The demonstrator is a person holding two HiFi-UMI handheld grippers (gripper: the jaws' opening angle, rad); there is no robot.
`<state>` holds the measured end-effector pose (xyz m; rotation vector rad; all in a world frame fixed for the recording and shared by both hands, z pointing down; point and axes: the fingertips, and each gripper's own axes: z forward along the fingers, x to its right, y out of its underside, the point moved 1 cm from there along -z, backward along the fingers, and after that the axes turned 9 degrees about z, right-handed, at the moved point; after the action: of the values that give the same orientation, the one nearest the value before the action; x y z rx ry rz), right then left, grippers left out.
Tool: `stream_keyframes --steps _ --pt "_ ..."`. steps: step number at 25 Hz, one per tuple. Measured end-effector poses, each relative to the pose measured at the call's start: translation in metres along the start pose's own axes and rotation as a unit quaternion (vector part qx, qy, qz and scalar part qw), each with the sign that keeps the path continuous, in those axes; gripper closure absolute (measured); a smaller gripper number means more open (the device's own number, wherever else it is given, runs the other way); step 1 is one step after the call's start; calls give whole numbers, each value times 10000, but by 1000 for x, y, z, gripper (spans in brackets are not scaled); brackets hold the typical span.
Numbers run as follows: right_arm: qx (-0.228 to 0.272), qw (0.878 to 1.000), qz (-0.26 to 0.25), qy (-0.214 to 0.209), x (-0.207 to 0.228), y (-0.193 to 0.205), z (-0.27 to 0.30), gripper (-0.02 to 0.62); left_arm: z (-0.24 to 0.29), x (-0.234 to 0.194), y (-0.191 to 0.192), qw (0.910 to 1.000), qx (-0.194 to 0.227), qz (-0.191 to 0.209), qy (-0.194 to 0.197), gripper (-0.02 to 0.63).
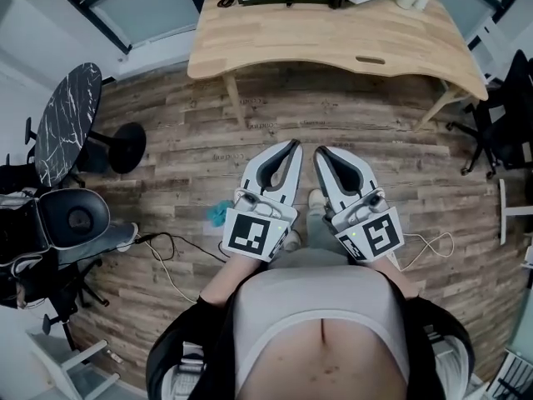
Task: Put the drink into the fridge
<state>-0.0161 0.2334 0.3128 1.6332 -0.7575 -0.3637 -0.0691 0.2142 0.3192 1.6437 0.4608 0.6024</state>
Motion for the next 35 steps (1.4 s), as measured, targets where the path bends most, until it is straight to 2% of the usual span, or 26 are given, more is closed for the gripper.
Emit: stream_keyframes --steps 9,15,21,35 --pt "59 9999 -25 87 -33 -3 -27 565 -35 18 -10 10000 29 13 81 594" --pt "90 9998 -126 -158 -44 -8 -29 565 -43 22 -19 9998 135 140 -73 594" --pt "15 9998 -116 -159 -34 -17 -41 565 -34 32 -23 9998 131 50 -139 594" --pt "89 9999 -102 62 -17 -23 -63 565 -21 63 -24 9998 82 13 162 594"
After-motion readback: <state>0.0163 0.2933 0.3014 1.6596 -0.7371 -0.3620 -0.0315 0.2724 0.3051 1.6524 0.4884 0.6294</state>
